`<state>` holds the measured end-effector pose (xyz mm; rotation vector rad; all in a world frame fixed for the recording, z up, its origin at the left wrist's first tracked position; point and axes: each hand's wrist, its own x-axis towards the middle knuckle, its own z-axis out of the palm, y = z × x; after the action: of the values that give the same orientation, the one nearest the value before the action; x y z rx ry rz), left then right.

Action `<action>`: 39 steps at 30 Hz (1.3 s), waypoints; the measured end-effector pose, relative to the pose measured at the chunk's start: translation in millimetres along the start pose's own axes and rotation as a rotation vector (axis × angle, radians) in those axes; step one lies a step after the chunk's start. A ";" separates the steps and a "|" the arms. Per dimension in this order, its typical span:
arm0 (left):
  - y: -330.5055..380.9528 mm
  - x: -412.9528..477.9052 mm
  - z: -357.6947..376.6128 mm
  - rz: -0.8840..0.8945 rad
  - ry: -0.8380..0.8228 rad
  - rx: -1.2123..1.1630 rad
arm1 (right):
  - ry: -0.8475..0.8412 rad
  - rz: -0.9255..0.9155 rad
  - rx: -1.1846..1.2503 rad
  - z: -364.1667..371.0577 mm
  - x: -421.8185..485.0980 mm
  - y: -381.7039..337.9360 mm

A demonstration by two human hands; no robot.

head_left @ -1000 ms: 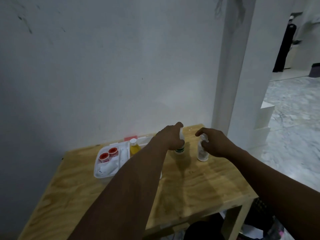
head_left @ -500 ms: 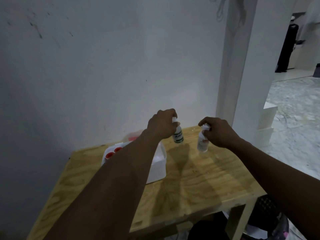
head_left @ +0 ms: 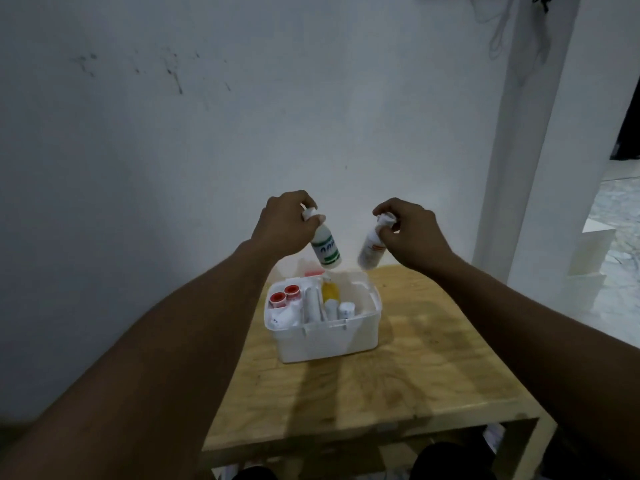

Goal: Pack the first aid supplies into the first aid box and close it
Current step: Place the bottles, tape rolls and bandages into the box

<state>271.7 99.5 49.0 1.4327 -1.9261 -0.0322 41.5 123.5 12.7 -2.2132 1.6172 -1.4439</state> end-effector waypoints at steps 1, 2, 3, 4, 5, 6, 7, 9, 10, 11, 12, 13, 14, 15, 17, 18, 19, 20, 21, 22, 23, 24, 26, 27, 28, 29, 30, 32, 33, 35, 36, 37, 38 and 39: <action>-3.9 -3.3 -1.4 -0.006 -0.003 -0.003 | -0.016 -0.001 0.007 5.0 -2.3 -2.4; -6.4 -6.4 -2.5 -0.009 -0.005 -0.007 | -0.034 -0.001 0.014 9.5 -4.6 -3.9; -8.2 -8.7 -2.9 -0.017 -0.010 -0.016 | -0.052 -0.002 0.020 13.5 -7.1 -4.5; -8.6 -11.0 -2.9 -0.025 -0.017 -0.027 | -0.068 -0.002 0.023 16.8 -9.4 -4.5; -8.1 -12.7 -2.4 -0.030 -0.026 -0.041 | -0.082 0.001 0.025 19.5 -11.5 -3.9; -6.8 -13.9 -1.2 -0.028 -0.034 -0.051 | -0.092 0.005 0.027 21.4 -13.3 -3.2; -5.9 -14.4 0.6 -0.023 -0.041 -0.056 | -0.100 0.009 0.029 22.7 -14.8 -2.3; -3.3 -15.1 4.8 -0.014 -0.061 -0.056 | -0.112 0.014 0.027 24.7 -17.4 -0.6; -2.0 -15.4 7.0 -0.010 -0.073 -0.056 | -0.115 0.013 0.024 25.5 -18.5 0.2; -1.2 -15.6 9.7 -0.007 -0.088 -0.055 | -0.120 0.011 0.019 26.2 -19.4 1.2; -0.2 -16.1 12.5 -0.001 -0.104 -0.050 | -0.127 0.011 0.012 26.6 -20.6 2.1; 0.4 -16.9 15.6 0.005 -0.121 -0.042 | -0.135 0.014 0.007 27.4 -21.9 3.0; 0.7 -18.1 18.9 0.012 -0.140 -0.036 | -0.143 0.020 0.004 28.3 -23.3 4.3; 0.4 -19.6 22.2 0.016 -0.160 -0.033 | -0.152 0.028 0.002 29.3 -25.2 5.3; -1.4 -23.7 28.5 0.021 -0.193 -0.027 | -0.173 0.040 -0.005 32.1 -29.4 7.4; -2.5 -26.2 31.5 0.023 -0.210 -0.022 | -0.186 0.044 -0.008 33.7 -31.5 8.2; -4.1 -28.7 34.8 0.023 -0.226 -0.015 | -0.200 0.049 -0.008 35.2 -33.5 8.6; -5.6 -31.3 37.7 0.021 -0.243 -0.008 | -0.217 0.058 -0.007 36.7 -35.4 8.8; -6.9 -33.7 40.2 0.015 -0.259 -0.001 | -0.238 0.068 -0.005 38.1 -37.0 8.7; -8.0 -35.9 42.6 0.008 -0.277 0.008 | -0.259 0.079 -0.006 39.7 -38.7 8.8; -9.1 -37.7 44.9 0.001 -0.297 0.021 | -0.279 0.086 -0.010 41.1 -40.3 8.7; -9.7 -39.4 47.0 -0.006 -0.320 0.033 | -0.297 0.091 -0.017 42.5 -41.7 8.8; -10.7 -43.0 50.9 -0.024 -0.368 0.047 | -0.328 0.089 -0.039 45.6 -44.1 9.9; -11.2 -44.3 52.7 -0.032 -0.391 0.050 | -0.346 0.089 -0.050 47.3 -45.1 10.5; -11.5 -45.3 54.1 -0.040 -0.411 0.050 | -0.368 0.094 -0.059 48.8 -46.0 11.1; -11.9 -45.8 55.2 -0.049 -0.428 0.047 | -0.392 0.098 -0.065 50.2 -46.8 11.5; -11.9 -46.0 55.7 -0.055 -0.445 0.042 | -0.415 0.102 -0.070 51.5 -47.4 12.3; -11.2 -45.9 56.7 -0.056 -0.494 0.045 | -0.446 0.099 -0.081 53.2 -47.9 13.7; -11.1 -46.3 57.3 -0.057 -0.517 0.046 | -0.458 0.097 -0.085 53.2 -47.8 14.0; -10.7 -47.2 58.4 -0.070 -0.534 0.030 | -0.485 0.093 -0.085 52.3 -46.9 13.4; -10.6 -47.3 58.8 -0.080 -0.535 0.020 | -0.497 0.089 -0.086 51.7 -46.4 12.7; -10.4 -46.9 59.2 -0.089 -0.538 0.012 | -0.506 0.085 -0.086 50.7 -46.0 11.6; -10.3 -46.6 59.3 -0.094 -0.545 0.009 | -0.510 0.084 -0.083 49.8 -45.9 10.8; -9.9 -46.3 59.0 -0.098 -0.554 0.006 | -0.509 0.083 -0.079 48.8 -45.8 9.7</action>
<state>252.6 112.0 -23.1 1.6410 -2.2824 -0.5176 67.1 131.9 -49.4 -2.2679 1.5749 -0.7185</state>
